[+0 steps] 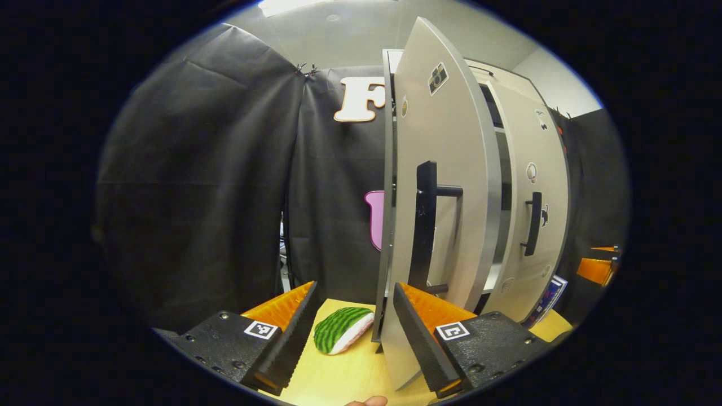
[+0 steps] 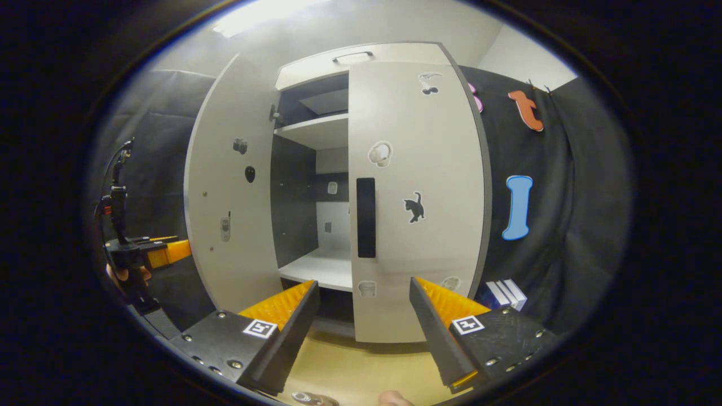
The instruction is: Grasp the bottle in the cabinet with the left hand and place it on the coaster, then close the right door with the right hand and the left door with the left hand.
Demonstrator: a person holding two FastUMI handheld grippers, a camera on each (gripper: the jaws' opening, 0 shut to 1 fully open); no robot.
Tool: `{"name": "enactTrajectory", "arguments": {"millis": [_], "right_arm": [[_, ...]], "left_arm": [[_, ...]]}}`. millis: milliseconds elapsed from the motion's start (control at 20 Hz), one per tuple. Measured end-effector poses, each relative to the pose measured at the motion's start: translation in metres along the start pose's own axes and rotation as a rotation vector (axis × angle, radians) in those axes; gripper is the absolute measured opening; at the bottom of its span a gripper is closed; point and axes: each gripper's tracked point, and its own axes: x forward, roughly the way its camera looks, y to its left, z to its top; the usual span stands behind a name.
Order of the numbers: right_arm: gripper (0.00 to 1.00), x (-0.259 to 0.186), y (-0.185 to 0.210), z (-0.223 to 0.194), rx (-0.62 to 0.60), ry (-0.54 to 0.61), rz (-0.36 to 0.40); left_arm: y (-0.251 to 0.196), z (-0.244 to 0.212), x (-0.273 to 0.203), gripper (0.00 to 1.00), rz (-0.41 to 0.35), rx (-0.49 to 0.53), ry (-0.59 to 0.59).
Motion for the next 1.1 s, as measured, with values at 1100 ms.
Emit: {"name": "enactTrajectory", "arguments": {"millis": [1100], "right_arm": [[0.97,-0.021,-0.066,-0.006,0.035,-0.004,-0.151]], "left_arm": [[-0.153,0.003,0.030,0.87,-0.349,-0.043,0.015]]}}
